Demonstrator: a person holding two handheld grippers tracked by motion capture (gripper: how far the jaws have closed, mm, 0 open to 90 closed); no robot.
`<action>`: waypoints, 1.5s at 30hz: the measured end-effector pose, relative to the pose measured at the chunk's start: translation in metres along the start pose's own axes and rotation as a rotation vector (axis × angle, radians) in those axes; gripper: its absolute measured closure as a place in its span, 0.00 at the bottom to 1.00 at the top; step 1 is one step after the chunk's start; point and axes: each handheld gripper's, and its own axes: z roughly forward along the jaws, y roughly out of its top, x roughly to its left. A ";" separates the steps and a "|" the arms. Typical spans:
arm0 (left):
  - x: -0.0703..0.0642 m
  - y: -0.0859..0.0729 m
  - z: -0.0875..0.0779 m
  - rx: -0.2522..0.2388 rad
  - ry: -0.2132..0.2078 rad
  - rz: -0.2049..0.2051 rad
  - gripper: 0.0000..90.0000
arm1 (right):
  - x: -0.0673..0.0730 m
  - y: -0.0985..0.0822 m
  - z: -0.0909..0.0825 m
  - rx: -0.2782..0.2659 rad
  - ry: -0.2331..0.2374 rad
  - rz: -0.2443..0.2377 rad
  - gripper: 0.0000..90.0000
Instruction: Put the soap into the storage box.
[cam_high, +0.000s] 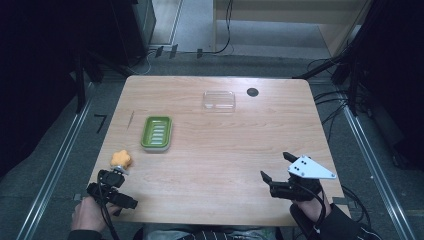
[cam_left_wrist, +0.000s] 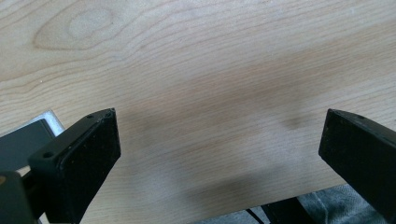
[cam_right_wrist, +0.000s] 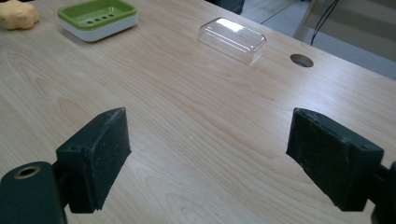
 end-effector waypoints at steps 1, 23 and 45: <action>0.000 0.000 0.000 -0.001 0.002 -0.001 0.00 | 0.000 0.000 0.000 0.000 0.000 0.000 0.15; 0.002 0.003 -0.006 -0.045 0.001 -0.013 0.00 | 0.000 0.001 0.002 0.009 0.003 -0.009 0.15; 0.035 0.029 -0.007 -0.108 0.004 -0.109 0.00 | 0.000 0.001 0.002 0.012 0.006 -0.010 0.15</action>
